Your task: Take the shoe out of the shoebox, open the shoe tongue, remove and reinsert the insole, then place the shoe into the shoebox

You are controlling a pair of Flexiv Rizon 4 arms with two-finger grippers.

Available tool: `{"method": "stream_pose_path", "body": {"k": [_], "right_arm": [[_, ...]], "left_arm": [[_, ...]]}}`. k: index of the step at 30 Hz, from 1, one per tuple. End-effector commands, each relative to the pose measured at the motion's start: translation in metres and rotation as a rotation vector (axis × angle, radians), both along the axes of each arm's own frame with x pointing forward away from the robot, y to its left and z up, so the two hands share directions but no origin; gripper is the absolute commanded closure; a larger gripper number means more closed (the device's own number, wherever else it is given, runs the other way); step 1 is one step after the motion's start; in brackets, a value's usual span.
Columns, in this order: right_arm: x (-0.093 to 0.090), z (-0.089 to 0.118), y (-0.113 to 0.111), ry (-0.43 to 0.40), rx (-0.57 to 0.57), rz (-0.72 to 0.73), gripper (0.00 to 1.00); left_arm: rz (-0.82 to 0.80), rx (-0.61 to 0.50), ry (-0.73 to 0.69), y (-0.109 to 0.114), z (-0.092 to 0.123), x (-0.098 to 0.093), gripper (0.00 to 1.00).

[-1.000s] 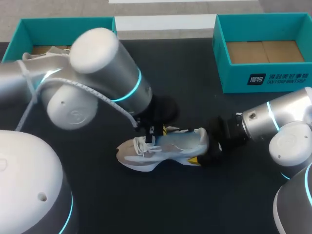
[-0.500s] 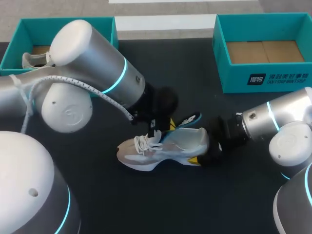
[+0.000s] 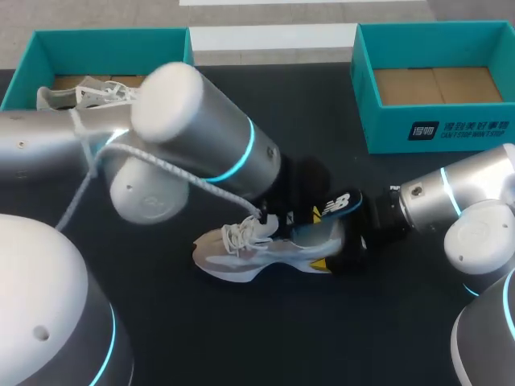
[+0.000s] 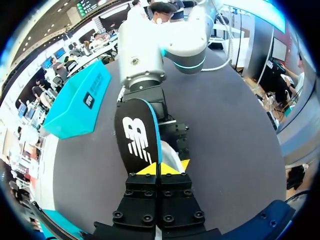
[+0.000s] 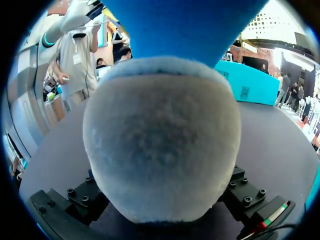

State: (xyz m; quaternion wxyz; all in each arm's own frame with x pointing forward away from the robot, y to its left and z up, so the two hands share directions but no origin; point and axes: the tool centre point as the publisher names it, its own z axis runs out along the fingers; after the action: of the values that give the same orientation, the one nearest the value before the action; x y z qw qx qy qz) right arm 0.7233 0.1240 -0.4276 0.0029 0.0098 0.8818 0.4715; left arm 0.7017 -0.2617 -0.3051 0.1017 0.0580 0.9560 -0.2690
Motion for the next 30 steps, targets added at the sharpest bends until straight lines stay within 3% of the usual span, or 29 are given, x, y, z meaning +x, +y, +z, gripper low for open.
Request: {"method": "stream_pose_path", "body": {"k": [1,3,4,5,15,30], "right_arm": [[0.001,-0.006,0.004,-0.001,-0.002,-0.001,1.00],[0.001,-0.006,0.004,-0.001,-0.002,-0.001,1.00],[0.001,-0.006,0.004,-0.001,-0.002,-0.001,1.00],[0.001,-0.006,0.004,-0.001,-0.002,-0.001,1.00],[0.001,-0.006,0.004,-0.001,-0.002,-0.001,1.00],[0.001,-0.006,0.004,-0.001,-0.002,-0.001,1.00]], "left_arm": [[0.026,-0.007,-0.034,-0.004,-0.008,-0.004,1.00],[0.040,-0.011,-0.059,0.000,-0.006,-0.006,0.96],[0.047,-0.015,-0.069,0.002,-0.005,-0.008,0.70],[0.050,-0.017,-0.082,0.004,-0.004,-0.009,0.64],[0.137,-0.042,-0.170,0.015,0.007,-0.018,0.53],[0.354,-0.085,-0.255,-0.002,-0.006,-0.014,0.54]]}}
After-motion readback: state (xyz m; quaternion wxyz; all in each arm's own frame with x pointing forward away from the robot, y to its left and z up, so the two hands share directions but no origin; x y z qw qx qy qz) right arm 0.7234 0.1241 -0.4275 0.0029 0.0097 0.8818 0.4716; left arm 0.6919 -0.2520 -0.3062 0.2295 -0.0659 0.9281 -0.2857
